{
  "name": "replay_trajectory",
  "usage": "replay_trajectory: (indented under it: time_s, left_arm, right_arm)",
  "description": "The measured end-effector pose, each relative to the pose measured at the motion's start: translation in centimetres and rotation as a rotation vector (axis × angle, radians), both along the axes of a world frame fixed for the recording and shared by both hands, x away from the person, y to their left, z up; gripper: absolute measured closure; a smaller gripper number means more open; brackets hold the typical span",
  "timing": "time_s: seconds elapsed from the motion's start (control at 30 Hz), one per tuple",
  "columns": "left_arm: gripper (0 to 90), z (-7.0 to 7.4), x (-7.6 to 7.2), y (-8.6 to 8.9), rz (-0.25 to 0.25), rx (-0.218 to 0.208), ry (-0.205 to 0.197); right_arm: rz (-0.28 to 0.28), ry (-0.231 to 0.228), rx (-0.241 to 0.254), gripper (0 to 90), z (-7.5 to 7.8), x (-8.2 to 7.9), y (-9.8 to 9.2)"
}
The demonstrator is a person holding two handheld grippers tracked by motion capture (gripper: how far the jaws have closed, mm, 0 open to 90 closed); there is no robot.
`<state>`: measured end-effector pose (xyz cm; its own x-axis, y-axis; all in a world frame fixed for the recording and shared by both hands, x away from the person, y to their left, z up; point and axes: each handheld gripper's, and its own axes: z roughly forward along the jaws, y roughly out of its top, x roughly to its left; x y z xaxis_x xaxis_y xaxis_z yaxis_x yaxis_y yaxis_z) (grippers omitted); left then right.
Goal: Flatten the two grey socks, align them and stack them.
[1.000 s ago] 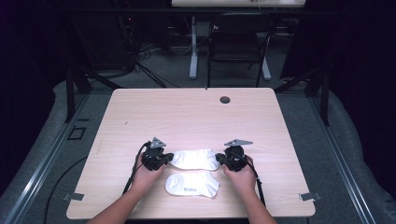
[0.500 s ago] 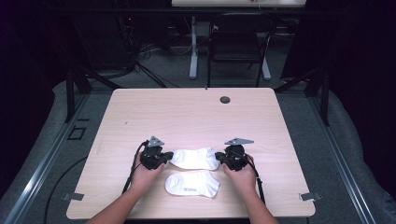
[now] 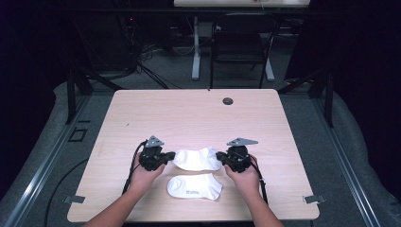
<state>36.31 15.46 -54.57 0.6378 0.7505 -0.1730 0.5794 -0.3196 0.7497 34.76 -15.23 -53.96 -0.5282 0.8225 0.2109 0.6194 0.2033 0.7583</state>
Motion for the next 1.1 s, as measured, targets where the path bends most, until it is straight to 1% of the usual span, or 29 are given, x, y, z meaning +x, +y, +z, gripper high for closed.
replay_trajectory:
  time_s: [0.1, 0.13, 0.27, 0.33, 0.47, 0.57, 0.6, 0.73, 0.8, 0.83, 0.93, 1.0, 1.1]
  left_arm:
    - [89.3, 0.4, -0.5, 0.1, -0.012, 0.008, -0.012]
    - [89.3, 0.5, -0.7, 0.2, -0.018, 0.008, -0.010]
    - [89.3, 0.9, -1.5, 0.4, -0.029, 0.007, -0.026]
    - [89.3, 1.0, -1.9, 0.5, -0.036, 0.010, -0.027]
    - [89.3, 1.0, -2.8, 0.7, -0.049, 0.012, -0.028]
    - [89.2, 0.9, -3.4, 1.0, -0.055, 0.004, -0.021]
    - [89.2, 0.9, -3.6, 1.0, -0.056, 0.002, -0.018]
    - [89.2, 0.5, -4.3, 1.2, -0.056, -0.004, -0.006]
    - [89.2, 0.5, -4.6, 1.4, -0.064, -0.003, -0.006]
    - [89.2, 0.4, -4.8, 1.4, -0.066, -0.006, -0.004]
    - [89.2, 0.4, -5.3, 1.5, -0.066, -0.012, 0.004]
    - [89.2, 0.4, -5.6, 1.7, -0.064, -0.017, 0.014]
    - [89.2, 0.4, -6.1, 1.9, -0.070, -0.020, 0.016]
  right_arm:
    - [0.014, -0.005, 0.003, 86.4, 0.5, -0.5, -0.1]
    - [0.020, -0.005, 0.004, 86.4, 0.6, -0.7, -0.1]
    - [0.038, -0.007, 0.003, 86.4, 1.0, -1.7, -0.2]
    - [0.041, -0.010, 0.008, 86.4, 1.1, -2.1, -0.2]
    - [0.057, -0.006, 0.001, 86.4, 1.3, -3.0, -0.2]
    - [0.065, -0.011, 0.011, 86.4, 1.3, -3.7, -0.2]
    - [0.074, -0.007, 0.010, 86.4, 1.4, -3.9, -0.2]
    - [0.090, -0.014, 0.009, 86.4, 1.3, -4.8, -0.1]
    - [0.091, -0.015, 0.015, 86.4, 1.2, -5.3, 0.0]
    - [0.098, -0.012, 0.010, 86.4, 1.2, -5.5, -0.1]
    - [0.099, -0.004, 0.012, 86.4, 1.2, -6.1, -0.2]
    - [0.098, -0.009, 0.017, 86.4, 1.2, -6.4, -0.2]
    - [0.103, -0.012, 0.018, 86.3, 1.4, -6.9, -0.3]
